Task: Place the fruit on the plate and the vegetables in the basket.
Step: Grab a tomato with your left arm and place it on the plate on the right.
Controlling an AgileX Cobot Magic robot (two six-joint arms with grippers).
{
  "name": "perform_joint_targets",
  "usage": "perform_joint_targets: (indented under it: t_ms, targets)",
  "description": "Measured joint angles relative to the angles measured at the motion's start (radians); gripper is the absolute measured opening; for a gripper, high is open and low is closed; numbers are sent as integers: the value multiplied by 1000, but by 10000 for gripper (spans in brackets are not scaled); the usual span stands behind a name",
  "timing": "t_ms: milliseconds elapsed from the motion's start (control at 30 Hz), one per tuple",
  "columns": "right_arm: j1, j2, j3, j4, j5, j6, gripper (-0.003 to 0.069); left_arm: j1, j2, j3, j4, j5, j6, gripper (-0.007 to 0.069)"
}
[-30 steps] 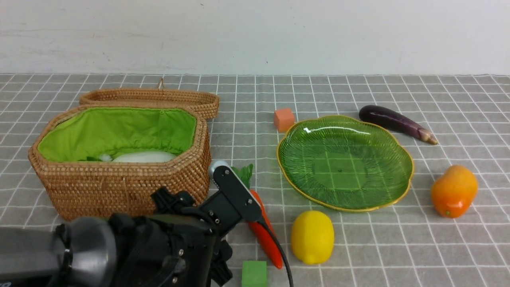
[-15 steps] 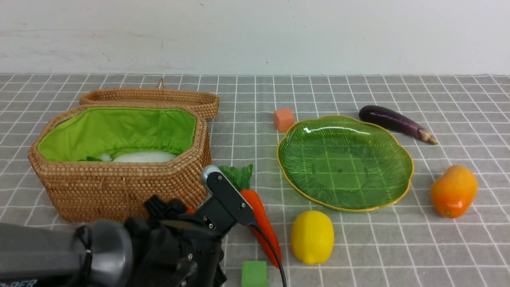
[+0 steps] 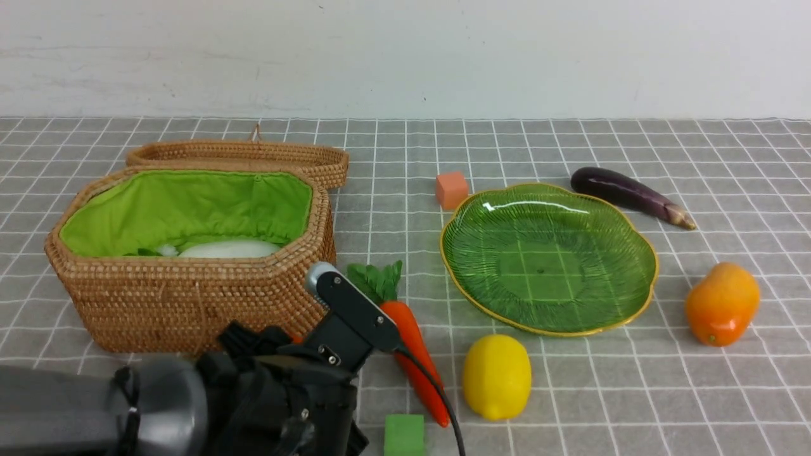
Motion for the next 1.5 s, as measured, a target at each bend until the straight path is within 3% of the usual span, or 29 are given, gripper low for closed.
perform_joint_targets:
  t_ms: [133,300,533,700,733,800,833,867,1067,1233,1367,1433,1500]
  targets:
    - [0,0,0,-1,0,0,92,-67,-60,0,-33,0,0,483]
    - [0,0,0,-8,0,0,93,-77,-94,-1,-75,3,13,483]
    - [0,0,0,-184,-8,141,98,-78,-103,-212,-253,-105,258,483]
    - [0,0,0,-304,-22,215,102,-60,88,-609,-436,-167,506,483]
    - [0,0,0,-310,-22,216,102,-57,98,-609,-446,-167,506,483]
    - [0,0,0,-390,-31,233,104,-12,231,-795,-578,-143,645,483]
    - [0,0,0,-397,-31,233,104,-12,231,-808,-589,-141,656,483]
    - [0,0,0,-453,-38,255,107,20,346,-945,-692,-115,773,483]
    - [0,0,0,-503,-44,320,110,78,564,-1196,-854,-6,930,483]
    - [0,0,0,-505,-48,331,115,88,631,-1285,-877,37,991,483]
    - [0,0,3,-507,-50,333,120,88,625,-1298,-888,36,1003,542]
    - [0,0,3,-507,-56,333,123,87,610,-1298,-893,59,1004,627]
    - [0,0,4,-508,-60,333,124,87,590,-1298,-903,90,1004,657]
